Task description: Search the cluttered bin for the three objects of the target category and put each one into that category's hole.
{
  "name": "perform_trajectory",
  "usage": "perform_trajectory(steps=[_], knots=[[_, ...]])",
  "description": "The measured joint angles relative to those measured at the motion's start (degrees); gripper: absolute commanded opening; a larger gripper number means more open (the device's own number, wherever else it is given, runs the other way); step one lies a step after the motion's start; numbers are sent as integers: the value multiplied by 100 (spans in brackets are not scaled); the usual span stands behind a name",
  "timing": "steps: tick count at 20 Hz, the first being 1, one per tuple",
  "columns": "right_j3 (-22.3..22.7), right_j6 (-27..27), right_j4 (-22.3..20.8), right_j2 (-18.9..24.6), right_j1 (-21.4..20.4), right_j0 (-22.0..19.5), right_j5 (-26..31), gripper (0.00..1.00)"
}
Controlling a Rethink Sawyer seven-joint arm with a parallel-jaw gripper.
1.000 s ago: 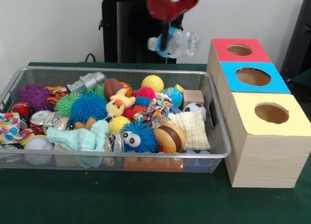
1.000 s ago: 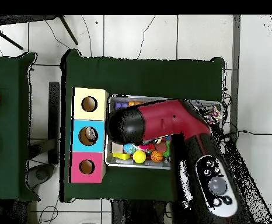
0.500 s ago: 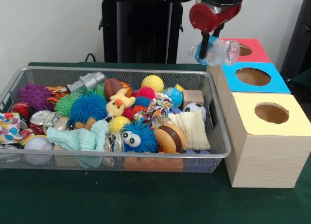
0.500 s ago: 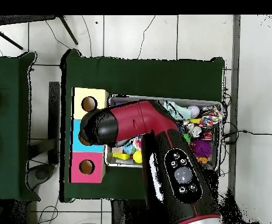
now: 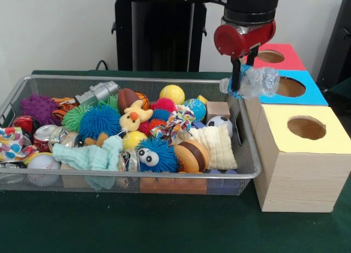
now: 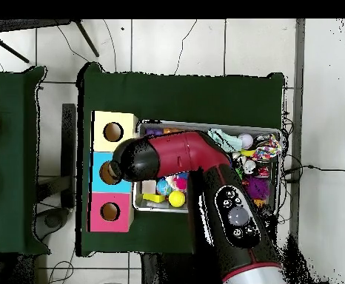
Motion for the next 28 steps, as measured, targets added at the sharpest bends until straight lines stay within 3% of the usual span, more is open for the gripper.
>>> perform_trajectory(steps=[5,12,17,21,28], knots=[[26,0,106,-125,114,48,-307,0],[525,0,731,-49,95,-52,-358,0],[1084,0,1031,298,-25,-475,-397,0],[1720,0,1211,755,-158,-1095,-486,0],[2130,0,1213,1211,-9,-1584,-869,0]])
